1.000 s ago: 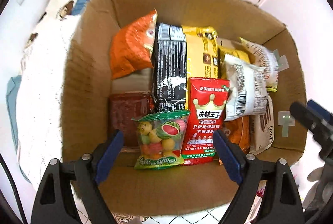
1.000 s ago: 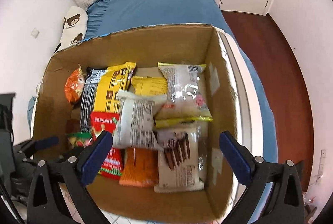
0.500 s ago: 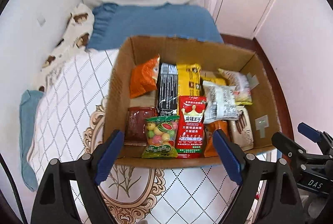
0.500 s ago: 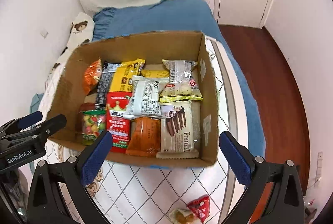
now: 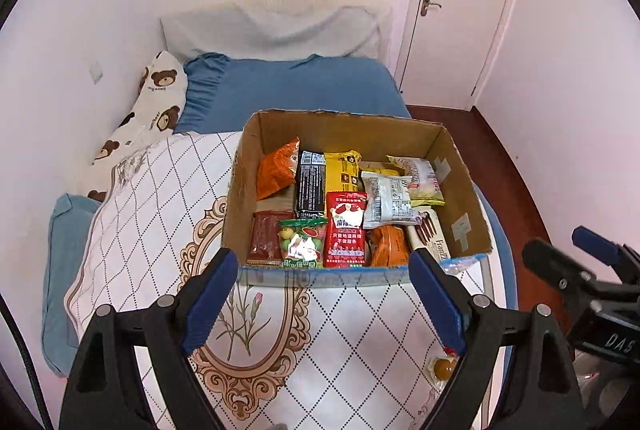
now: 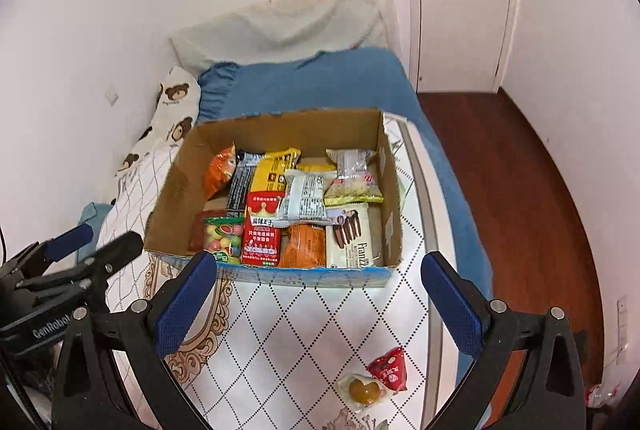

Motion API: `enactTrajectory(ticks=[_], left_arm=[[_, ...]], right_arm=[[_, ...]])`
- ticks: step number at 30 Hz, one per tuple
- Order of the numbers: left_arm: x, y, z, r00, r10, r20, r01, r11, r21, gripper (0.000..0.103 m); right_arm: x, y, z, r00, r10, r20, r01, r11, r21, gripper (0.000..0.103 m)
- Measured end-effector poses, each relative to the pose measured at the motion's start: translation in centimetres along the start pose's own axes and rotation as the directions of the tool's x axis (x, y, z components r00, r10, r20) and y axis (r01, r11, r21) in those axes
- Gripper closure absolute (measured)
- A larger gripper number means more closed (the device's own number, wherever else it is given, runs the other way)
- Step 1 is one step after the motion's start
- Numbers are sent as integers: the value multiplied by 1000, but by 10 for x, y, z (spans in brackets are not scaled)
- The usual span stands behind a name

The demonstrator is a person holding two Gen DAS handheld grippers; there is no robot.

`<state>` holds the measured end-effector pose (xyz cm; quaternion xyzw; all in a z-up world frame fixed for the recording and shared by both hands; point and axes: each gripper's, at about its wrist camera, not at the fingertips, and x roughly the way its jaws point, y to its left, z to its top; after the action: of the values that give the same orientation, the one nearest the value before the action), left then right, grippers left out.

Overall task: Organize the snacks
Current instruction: 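Withdraw both tools from the box back toward the last snacks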

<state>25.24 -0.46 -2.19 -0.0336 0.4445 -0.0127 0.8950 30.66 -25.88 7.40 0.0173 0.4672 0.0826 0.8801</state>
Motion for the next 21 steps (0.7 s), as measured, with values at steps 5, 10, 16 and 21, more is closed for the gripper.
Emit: enactTrajectory(ticks=[5,10,16,21], left_arm=[[-21,-2,-6,999,14,51,-14,1000,2,15],[-31,-5,-10,997,22,68,-23,1000,13,15],[-22,-14,-17,999,30,43,-31,999,20,15],[8,-28,-31,997,70,-16,-69,997,47,15]], right_arm=[[-24,2,-7,999,7,41,-7,1000,-4,0],[-35,1,-14,998,25,52,-25,1000,7,0],[-19,-24,-29,989,146,-6,-145,986,86,0],[20,-57,-53,982,162,-101,-148,980,135,28]])
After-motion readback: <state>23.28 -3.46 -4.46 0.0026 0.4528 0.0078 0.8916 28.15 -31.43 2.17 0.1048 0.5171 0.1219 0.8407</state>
